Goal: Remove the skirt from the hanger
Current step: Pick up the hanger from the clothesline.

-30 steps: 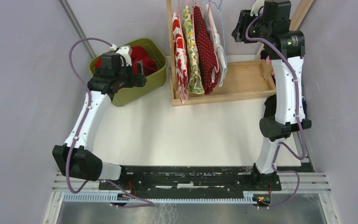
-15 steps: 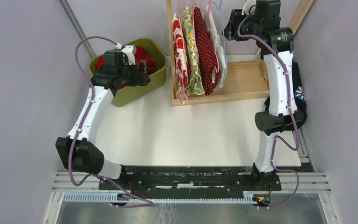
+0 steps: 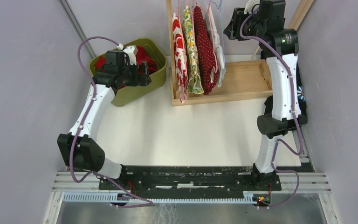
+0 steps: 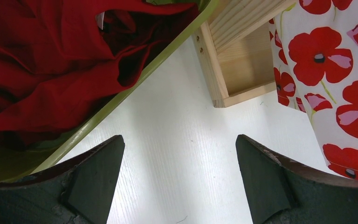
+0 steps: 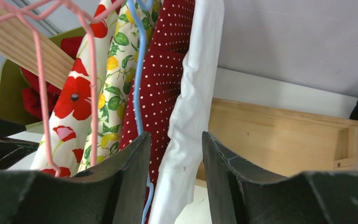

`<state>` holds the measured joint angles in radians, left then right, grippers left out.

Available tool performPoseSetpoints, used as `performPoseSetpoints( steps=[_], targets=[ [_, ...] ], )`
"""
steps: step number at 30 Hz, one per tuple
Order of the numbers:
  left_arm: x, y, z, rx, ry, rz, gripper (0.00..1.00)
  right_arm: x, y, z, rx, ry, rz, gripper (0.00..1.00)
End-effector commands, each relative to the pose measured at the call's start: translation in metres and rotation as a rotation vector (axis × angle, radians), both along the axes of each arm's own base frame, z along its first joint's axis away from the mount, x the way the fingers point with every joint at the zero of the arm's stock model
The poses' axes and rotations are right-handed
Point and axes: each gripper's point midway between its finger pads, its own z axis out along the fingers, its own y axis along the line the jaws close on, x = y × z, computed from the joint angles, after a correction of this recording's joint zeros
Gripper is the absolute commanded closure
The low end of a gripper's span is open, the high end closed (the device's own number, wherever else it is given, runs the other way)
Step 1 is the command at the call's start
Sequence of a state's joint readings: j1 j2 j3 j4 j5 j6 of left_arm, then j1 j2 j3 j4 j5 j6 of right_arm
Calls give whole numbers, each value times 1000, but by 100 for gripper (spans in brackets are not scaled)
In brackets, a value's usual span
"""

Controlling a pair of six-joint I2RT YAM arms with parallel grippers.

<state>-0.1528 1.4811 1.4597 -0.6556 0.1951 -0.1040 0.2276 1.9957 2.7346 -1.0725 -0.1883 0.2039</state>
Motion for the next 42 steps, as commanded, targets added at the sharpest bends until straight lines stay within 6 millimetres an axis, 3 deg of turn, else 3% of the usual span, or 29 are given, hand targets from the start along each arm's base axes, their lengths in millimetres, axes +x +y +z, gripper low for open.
performPoseSetpoints(
  steps=[1,5,10,20,39,42],
  targets=[
    [10,-9,17,-14,-59,-53,4,-30,-15,58,0,-158,-42,50],
    [10,-11,19,-19,-62,-62,4,-33,-19,61,-10,-167,-55,50],
    [9,-9,23,-15,-71,-56,4,-22,-2,50,6,-149,-12,50],
    [8,-6,30,-2,-86,-48,4,-5,14,54,20,-204,4,49],
    [3,6,30,54,-88,-18,3,40,41,22,31,-186,6,50],
    [3,9,27,68,-81,-10,3,46,40,21,27,-196,-16,55]
  ],
)
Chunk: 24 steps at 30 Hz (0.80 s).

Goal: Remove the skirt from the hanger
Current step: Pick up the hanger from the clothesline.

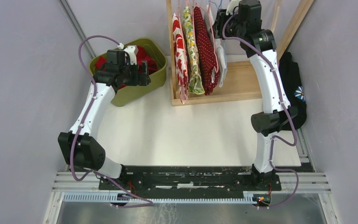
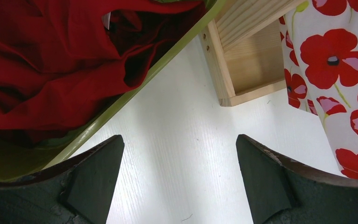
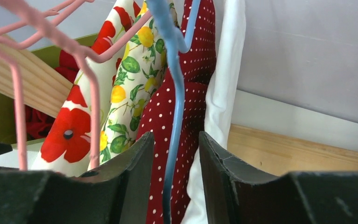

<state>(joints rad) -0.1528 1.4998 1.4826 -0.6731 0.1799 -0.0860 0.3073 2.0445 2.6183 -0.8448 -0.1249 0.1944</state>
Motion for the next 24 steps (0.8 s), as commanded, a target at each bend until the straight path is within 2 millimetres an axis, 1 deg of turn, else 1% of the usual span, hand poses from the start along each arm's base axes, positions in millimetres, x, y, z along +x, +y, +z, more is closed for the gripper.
performPoseSetpoints(
  steps=[1,3,5,6,8,10,12,13,16,19,24],
  targets=[
    [0,6,28,47,-86,-10,3,6,-3,40,36,-132,-43,58],
    [0,8,26,53,-81,-6,3,7,-9,41,20,-142,-71,73],
    [2,7,23,55,-75,-6,4,7,-14,42,0,-149,-93,92],
    [2,7,21,54,-71,-4,4,7,-16,43,-9,-157,-101,98],
    [4,7,19,54,-66,-3,5,6,-21,45,-27,-166,-116,99],
    [5,7,17,52,-61,-3,5,2,-26,52,-42,-189,-127,99],
    [6,6,17,46,-62,-3,5,1,-28,52,-65,-193,-128,99],
    [7,5,17,43,-63,-5,5,-1,-30,55,-70,-201,-129,99],
    [8,3,19,33,-68,-8,6,-8,-36,70,-77,-241,-145,99],
    [8,3,21,31,-72,-9,6,-21,-44,92,-79,-291,-164,99],
    [7,2,21,27,-72,-13,6,-39,-52,108,-78,-317,-174,99]
  ],
)
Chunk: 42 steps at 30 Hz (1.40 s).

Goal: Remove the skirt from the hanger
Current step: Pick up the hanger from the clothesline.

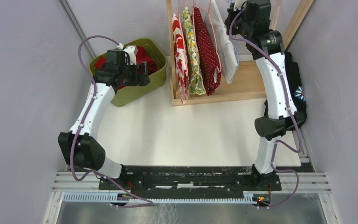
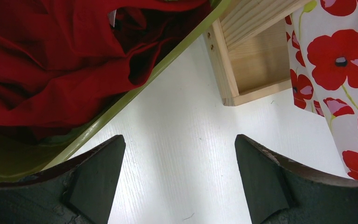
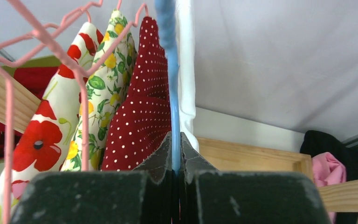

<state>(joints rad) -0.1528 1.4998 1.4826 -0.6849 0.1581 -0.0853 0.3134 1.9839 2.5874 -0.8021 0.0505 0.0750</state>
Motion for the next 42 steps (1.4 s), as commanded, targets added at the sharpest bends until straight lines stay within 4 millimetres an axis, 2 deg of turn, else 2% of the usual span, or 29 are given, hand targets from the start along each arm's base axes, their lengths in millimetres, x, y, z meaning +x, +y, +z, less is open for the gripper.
performPoseSetpoints(
  steps=[1,3,7,13,14,18,26,28,32,35,39,42],
  targets=[
    [8,-3,23,9,-80,-32,6,-41,-19,83,34,-204,-25,99],
    [7,-5,25,1,-82,-40,6,-47,-22,89,32,-216,-33,99],
    [1,-15,35,-50,-92,-79,11,-50,-28,74,-3,-177,-50,99],
    [-19,-38,67,-143,-160,-158,13,-56,-28,27,-27,-62,-47,99],
    [-23,-42,70,-150,-168,-171,13,-58,-29,14,-37,-34,-52,99],
    [-39,-54,75,-164,-179,-208,13,-84,-43,1,-71,-1,-73,99],
    [-58,-62,60,-169,-145,-236,13,-141,-71,-38,-161,92,-100,99],
    [-65,-73,60,-185,-137,-266,16,-155,-75,-47,-167,113,-95,99],
    [-88,-109,65,-203,-163,-341,18,-174,-79,-59,-155,128,-90,99],
    [-106,-135,71,-225,-179,-381,18,-180,-79,-74,-145,147,-84,99],
    [-125,-162,77,-231,-205,-422,18,-180,-75,-108,-116,174,-79,99],
    [-138,-179,80,-233,-206,-456,18,-182,-74,-111,-101,168,-75,99]
  ],
)
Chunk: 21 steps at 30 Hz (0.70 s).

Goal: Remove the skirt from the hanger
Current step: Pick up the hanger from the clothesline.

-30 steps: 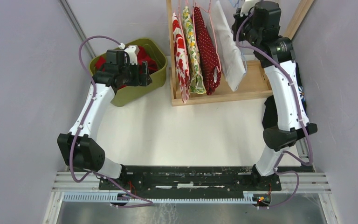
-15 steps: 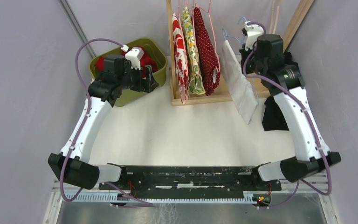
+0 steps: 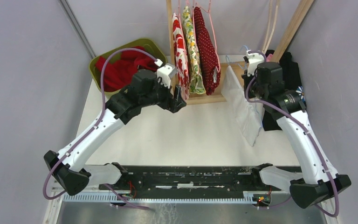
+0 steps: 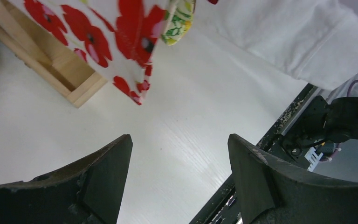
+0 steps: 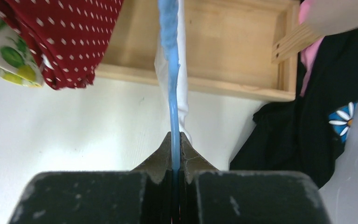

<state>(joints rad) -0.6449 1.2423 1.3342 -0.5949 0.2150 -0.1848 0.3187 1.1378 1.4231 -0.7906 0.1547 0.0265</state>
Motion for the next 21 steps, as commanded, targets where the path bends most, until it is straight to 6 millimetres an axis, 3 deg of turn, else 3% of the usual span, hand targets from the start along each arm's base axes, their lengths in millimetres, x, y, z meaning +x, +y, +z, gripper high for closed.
performPoseSetpoints(
  steps=[1,6,13,17,18,21],
  targets=[
    [-10,-21,31,-79,-64,17,18,7,7,20,66,-103,3,99],
    [-30,-55,34,-97,-65,-43,17,4,7,23,60,-105,18,99],
    [-53,-121,24,-164,-94,-166,15,4,13,17,75,-93,40,99],
    [-45,-144,16,-227,-206,-148,8,3,15,17,79,-92,49,99],
    [-42,-146,14,-254,-233,-142,2,3,15,18,82,-93,49,99],
    [-34,-152,17,-320,-310,-125,1,2,16,22,90,-96,54,99]
  ],
)
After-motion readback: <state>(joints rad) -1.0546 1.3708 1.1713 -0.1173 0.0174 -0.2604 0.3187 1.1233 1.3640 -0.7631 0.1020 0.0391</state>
